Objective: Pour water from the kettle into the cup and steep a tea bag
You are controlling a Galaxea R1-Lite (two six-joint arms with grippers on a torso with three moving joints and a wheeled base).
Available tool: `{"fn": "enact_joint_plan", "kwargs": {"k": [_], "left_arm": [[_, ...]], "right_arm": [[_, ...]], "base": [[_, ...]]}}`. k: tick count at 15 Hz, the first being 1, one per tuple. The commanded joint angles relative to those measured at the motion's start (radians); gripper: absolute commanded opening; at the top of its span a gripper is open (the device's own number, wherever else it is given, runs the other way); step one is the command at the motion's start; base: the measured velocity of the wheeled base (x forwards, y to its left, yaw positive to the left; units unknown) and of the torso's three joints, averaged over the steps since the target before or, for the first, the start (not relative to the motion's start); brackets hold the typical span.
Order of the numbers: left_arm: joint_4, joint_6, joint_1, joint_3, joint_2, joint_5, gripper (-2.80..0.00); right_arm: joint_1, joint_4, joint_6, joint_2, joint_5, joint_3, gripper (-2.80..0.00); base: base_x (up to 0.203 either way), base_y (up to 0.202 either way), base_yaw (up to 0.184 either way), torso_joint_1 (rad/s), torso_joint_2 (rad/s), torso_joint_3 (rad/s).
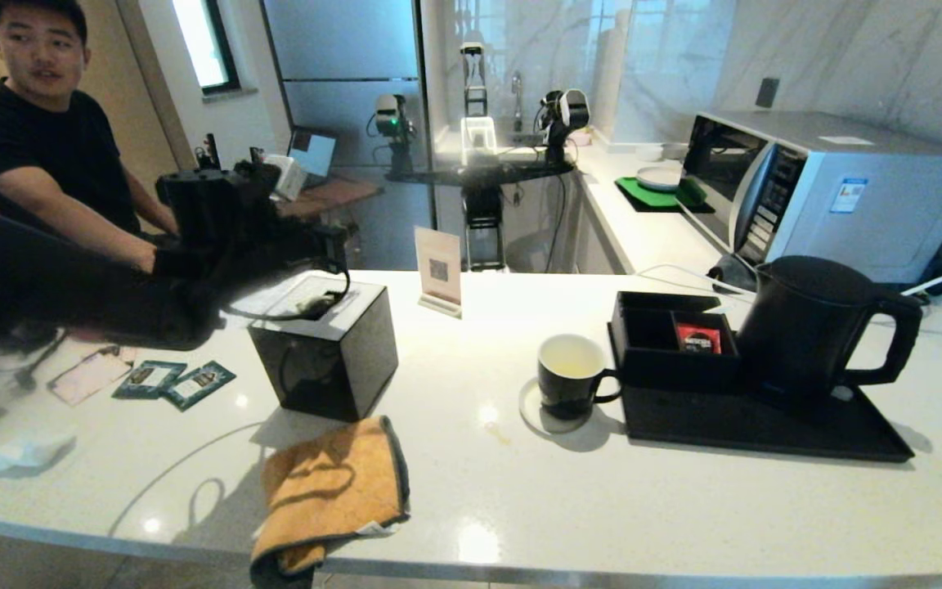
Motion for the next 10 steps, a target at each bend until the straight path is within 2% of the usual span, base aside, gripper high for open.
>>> {"fn": "enact_joint_plan", "kwargs": {"k": [1, 5, 8, 10], "left_arm": [[-0.005, -0.001, 0.000, -0.010, -0.018, -0.002, -2.80], [-0.005, -0.002, -0.002, -0.010, -0.022, -0.003, -2.80], [-0.001, -0.043, -0.002, -0.016, -0.032, -0.032, -2.80], [0.000, -0.048, 0.001, -0.016, -0.032, -0.066, -2.80]], "right_arm": [[0.000, -0.001, -0.001, 0.001, 0.001, 0.000, -2.80], [0.000, -0.001, -0.001, 0.000, -0.001, 0.000, -2.80], [0.000, -0.001, -0.001, 0.000, 0.001, 0.000, -2.80], [0.000, -0.001, -0.001, 0.001, 0.001, 0.000, -2.80]], "base": [[0.000, 0.000, 0.000, 0.000, 0.00, 0.000], [0.000, 0.000, 0.000, 0.000, 0.00, 0.000], [0.000, 0.000, 0.000, 0.000, 0.00, 0.000], [0.000, 0.000, 0.000, 0.000, 0.00, 0.000]]}}
